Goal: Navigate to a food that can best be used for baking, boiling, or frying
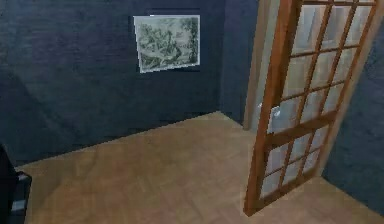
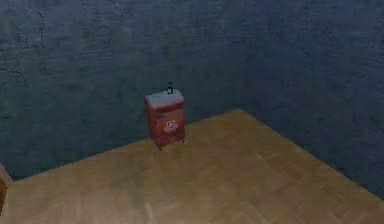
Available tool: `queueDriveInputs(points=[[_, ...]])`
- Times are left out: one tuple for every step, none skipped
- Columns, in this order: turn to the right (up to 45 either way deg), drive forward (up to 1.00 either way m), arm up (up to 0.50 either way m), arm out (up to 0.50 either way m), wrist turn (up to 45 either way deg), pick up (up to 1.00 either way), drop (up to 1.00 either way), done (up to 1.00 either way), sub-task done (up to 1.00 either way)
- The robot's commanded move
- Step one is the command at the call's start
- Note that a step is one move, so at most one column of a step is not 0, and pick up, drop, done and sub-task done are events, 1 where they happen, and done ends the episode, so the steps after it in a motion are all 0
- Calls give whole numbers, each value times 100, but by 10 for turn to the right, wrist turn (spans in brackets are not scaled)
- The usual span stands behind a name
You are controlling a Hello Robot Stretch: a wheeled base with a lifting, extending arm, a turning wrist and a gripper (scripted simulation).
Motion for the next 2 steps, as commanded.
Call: queueDriveInputs(points=[[0,100,0,0,0,0,0,0,0],[60,0,0,0,0,0,0,0,0]])
